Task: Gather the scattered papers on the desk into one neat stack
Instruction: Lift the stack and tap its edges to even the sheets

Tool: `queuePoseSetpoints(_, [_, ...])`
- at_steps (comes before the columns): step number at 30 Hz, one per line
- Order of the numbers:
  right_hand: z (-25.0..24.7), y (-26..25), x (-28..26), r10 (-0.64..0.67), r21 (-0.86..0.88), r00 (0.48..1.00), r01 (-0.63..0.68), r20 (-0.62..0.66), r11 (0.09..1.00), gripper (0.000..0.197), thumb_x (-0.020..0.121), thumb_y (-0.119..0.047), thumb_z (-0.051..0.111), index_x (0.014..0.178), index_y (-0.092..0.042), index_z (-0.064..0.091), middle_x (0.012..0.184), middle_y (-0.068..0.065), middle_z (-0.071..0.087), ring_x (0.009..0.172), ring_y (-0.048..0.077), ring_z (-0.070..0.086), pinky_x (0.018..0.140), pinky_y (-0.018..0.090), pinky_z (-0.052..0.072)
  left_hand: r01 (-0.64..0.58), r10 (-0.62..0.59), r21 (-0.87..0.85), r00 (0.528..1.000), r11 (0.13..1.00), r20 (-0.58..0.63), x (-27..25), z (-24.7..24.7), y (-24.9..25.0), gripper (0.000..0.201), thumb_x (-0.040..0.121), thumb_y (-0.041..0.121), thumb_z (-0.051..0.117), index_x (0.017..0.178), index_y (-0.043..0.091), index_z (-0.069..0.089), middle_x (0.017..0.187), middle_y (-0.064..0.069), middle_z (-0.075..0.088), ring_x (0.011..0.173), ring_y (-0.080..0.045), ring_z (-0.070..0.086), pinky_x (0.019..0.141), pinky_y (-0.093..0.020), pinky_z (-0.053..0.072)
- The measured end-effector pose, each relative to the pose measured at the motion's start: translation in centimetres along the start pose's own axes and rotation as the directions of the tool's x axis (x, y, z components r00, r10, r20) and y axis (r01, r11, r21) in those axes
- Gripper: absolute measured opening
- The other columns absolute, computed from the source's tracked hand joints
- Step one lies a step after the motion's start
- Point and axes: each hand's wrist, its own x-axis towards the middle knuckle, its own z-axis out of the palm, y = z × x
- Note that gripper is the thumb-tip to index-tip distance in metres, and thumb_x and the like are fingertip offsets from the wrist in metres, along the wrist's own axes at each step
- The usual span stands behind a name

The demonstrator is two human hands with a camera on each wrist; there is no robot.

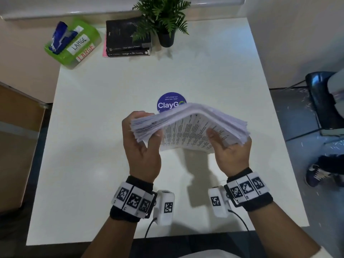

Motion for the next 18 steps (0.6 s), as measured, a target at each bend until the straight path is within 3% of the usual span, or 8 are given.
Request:
queuePoseSetpoints(2, [-0.3,0.2,0.2,-0.051,-0.037,0.998,0.049,-0.042,0.998,0.028,0.083,-0.014,0.077,0.108,-0.015,0.064,0.099,0.005,0.070,0.098,0.030,0.069,0.085,0.052,0.057,0.015,-0.015,0.009,1.000,1.000,-0.022,-0.1,-0.1,0.0,0.035,0.082,0.016,0.056,0.114,0.004,0.046,0.105,0.001,0.053,0.093,-0.012,0.054,0.081,-0.021,0.044])
queuePoseSetpoints(4, [0.0,-0.1,0.5,-0.092,-0.026,0.993,0.090,-0.074,0.996,0.030,0.082,-0.011,0.072,0.106,-0.024,0.059,0.099,-0.006,0.067,0.095,0.025,0.066,0.084,0.045,0.055,0.024,-0.024,0.023,0.999,0.999,-0.031,0.0,0.0,-0.2,0.039,0.083,0.022,0.054,0.117,0.005,0.046,0.107,-0.001,0.049,0.092,-0.010,0.050,0.082,-0.020,0.041])
queuePoseSetpoints(6, [0.5,-0.6,0.7,-0.145,-0.032,0.986,0.142,-0.088,0.989,0.031,0.083,-0.005,0.067,0.108,-0.019,0.055,0.101,-0.010,0.063,0.095,0.016,0.061,0.084,0.036,0.051,0.016,-0.015,0.016,0.998,1.000,-0.059,0.2,0.5,0.0,0.049,0.085,0.030,0.053,0.121,-0.002,0.044,0.108,0.001,0.047,0.089,-0.001,0.049,0.080,-0.014,0.040])
queuePoseSetpoints(9, [1.3,-1.5,0.7,-0.195,-0.051,0.974,0.190,-0.118,0.980,0.026,0.087,-0.025,0.066,0.108,-0.020,0.053,0.102,-0.007,0.058,0.093,0.016,0.059,0.084,0.037,0.050,0.031,-0.031,-0.003,0.990,1.000,-0.135,0.8,1.4,0.8,0.066,0.086,0.054,0.053,0.117,-0.004,0.049,0.101,0.006,0.051,0.083,0.003,0.051,0.076,-0.013,0.041])
queuePoseSetpoints(11, [1.6,-2.1,0.8,-0.179,-0.060,0.971,0.172,-0.160,0.983,0.027,0.086,-0.040,0.062,0.100,-0.018,0.053,0.091,-0.009,0.058,0.083,0.009,0.058,0.076,0.031,0.049,0.070,-0.073,-0.018,0.976,0.997,-0.205,1.2,1.8,1.1,0.052,0.084,0.048,0.051,0.105,0.001,0.055,0.091,0.017,0.057,0.077,0.005,0.053,0.073,-0.012,0.041])
queuePoseSetpoints(14, [1.9,-2.6,1.0,-0.145,-0.078,0.965,0.131,-0.220,0.988,0.034,0.088,-0.045,0.057,0.088,-0.011,0.053,0.077,-0.009,0.054,0.068,0.002,0.052,0.066,0.021,0.044,0.137,-0.133,-0.006,0.952,0.991,-0.277,1.7,2.3,1.7,0.029,0.083,0.039,0.055,0.087,0.011,0.057,0.075,0.024,0.061,0.069,0.007,0.054,0.067,-0.008,0.041])
queuePoseSetpoints(18, [1.9,-2.7,1.2,-0.133,-0.053,0.964,0.124,-0.230,0.991,0.029,0.089,-0.037,0.059,0.087,-0.008,0.055,0.077,-0.005,0.056,0.068,0.006,0.054,0.066,0.022,0.045,0.148,-0.152,-0.033,0.956,0.988,-0.252,1.7,2.0,1.9,0.035,0.080,0.035,0.053,0.096,0.005,0.058,0.082,0.012,0.060,0.072,0.000,0.055,0.069,-0.013,0.043])
